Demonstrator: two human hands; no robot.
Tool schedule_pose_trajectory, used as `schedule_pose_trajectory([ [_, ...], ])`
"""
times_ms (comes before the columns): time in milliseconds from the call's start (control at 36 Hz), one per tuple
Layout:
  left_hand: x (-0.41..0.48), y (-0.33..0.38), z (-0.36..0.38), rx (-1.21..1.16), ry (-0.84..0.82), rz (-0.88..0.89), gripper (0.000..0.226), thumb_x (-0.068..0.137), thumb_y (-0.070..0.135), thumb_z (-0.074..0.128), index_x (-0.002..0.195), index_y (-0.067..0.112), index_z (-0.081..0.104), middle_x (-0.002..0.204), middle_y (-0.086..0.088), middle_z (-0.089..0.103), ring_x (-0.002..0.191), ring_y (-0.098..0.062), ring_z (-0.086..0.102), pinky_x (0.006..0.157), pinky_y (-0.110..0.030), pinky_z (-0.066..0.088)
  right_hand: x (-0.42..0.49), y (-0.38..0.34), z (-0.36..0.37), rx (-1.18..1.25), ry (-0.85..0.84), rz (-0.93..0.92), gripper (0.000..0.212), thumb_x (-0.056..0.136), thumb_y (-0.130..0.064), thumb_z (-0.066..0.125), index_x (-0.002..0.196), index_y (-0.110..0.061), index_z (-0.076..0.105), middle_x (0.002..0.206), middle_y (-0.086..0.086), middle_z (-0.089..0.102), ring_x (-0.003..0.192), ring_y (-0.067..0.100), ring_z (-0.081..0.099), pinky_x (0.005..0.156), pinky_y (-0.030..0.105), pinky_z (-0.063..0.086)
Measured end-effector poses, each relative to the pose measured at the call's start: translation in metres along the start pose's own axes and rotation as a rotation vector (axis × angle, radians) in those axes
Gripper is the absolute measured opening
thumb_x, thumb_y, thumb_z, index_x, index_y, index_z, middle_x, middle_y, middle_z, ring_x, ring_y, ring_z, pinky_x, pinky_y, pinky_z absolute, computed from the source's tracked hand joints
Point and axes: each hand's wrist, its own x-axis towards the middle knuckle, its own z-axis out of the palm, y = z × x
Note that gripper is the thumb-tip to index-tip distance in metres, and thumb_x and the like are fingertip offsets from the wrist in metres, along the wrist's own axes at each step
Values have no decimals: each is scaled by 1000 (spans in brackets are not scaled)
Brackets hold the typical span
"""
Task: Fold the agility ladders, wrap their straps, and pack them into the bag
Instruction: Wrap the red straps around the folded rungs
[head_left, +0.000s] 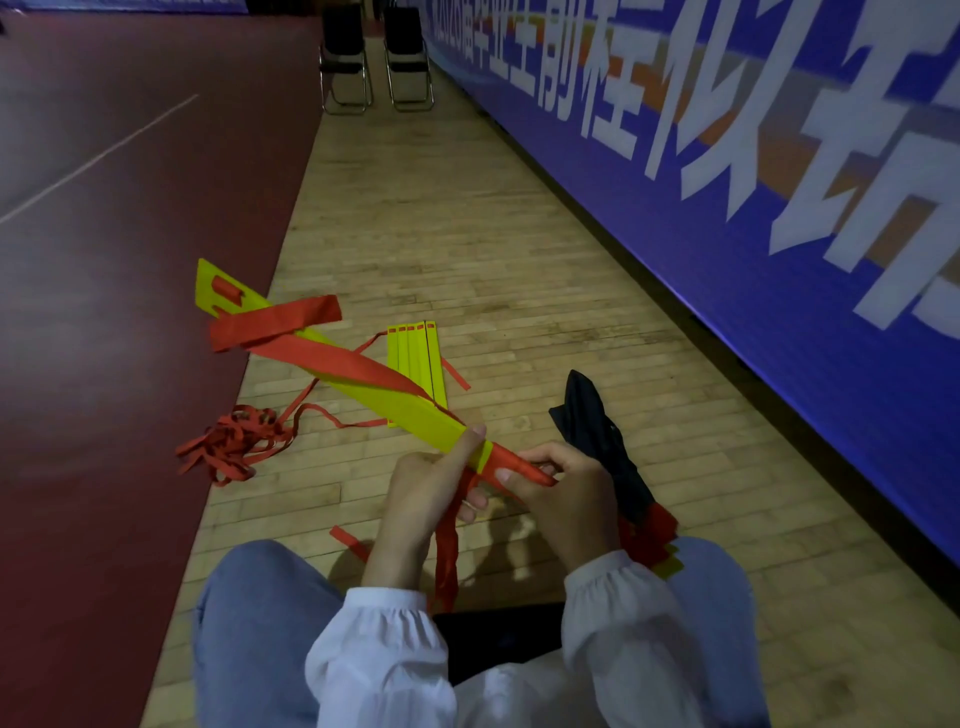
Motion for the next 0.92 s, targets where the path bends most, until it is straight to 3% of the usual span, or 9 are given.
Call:
schedule_pose_trajectory([
  [167, 0, -3, -2, 60, 3, 39, 49, 89, 43, 61, 65, 1, 69, 51, -11, 63, 34, -12, 51, 39, -14, 39, 3, -8, -11, -25, -124, 36, 11, 77, -34, 77, 77, -25, 70, 73, -11, 66, 73, 5, 62, 69, 30, 54],
  [333, -1, -3, 0, 130, -37, 47, 49, 87, 47, 61, 64, 4, 69, 54, -12, 66, 38, -13, 51, 42, -17, 38, 3, 1, -15, -86, -352, 92, 42, 96, -53, 44, 70, -27, 63, 63, -8, 57, 65, 10, 56, 67, 28, 42],
  [472, 0, -2, -1, 149, -61, 36, 48, 87, 47, 62, 64, 6, 68, 52, -10, 64, 38, -13, 51, 42, -17, 39, 3, 2, -16, -20, -398, 127, 52, 92, -61, 41, 69, -24, 69, 57, -9, 63, 54, -3, 56, 62, 23, 40],
  [556, -1, -1, -2, 109, -83, 36, 47, 88, 46, 62, 70, 3, 68, 54, -11, 64, 38, -13, 51, 41, -16, 40, 4, 2, -15, -8, -382, 145, 56, 84, -66, 41, 68, -22, 72, 57, -12, 65, 59, 3, 60, 67, 28, 43],
  [639, -1, -2, -3, 70, -108, 20, 49, 87, 48, 62, 76, 1, 70, 59, -13, 66, 40, -13, 53, 42, -16, 42, 4, 5, -13, -11, -357, 140, 52, 90, -61, 47, 66, -21, 71, 55, -15, 62, 62, 6, 59, 69, 32, 46],
  [778, 0, -1, -5, 34, -147, -19, 54, 86, 52, 61, 88, -2, 71, 65, -13, 68, 43, -13, 56, 45, -19, 46, 3, 5, -11, 3, -316, 124, 68, 71, -76, 39, 71, -17, 71, 68, 1, 69, 71, 19, 64, 73, 41, 50],
  [833, 0, 0, -5, 19, -156, -38, 53, 85, 53, 61, 90, 1, 72, 66, -13, 69, 45, -14, 58, 45, -20, 47, 2, 4, -11, 11, -305, 111, 65, 72, -76, 40, 74, -20, 72, 71, 2, 69, 74, 19, 65, 73, 41, 50],
  [917, 1, 0, -8, 16, -160, -65, 53, 84, 55, 61, 90, 4, 72, 69, -15, 70, 47, -15, 60, 43, -18, 45, 1, 4, -9, 6, -259, 111, 29, 87, -59, 54, 76, -36, 69, 74, -13, 69, 81, 6, 65, 77, 34, 50],
])
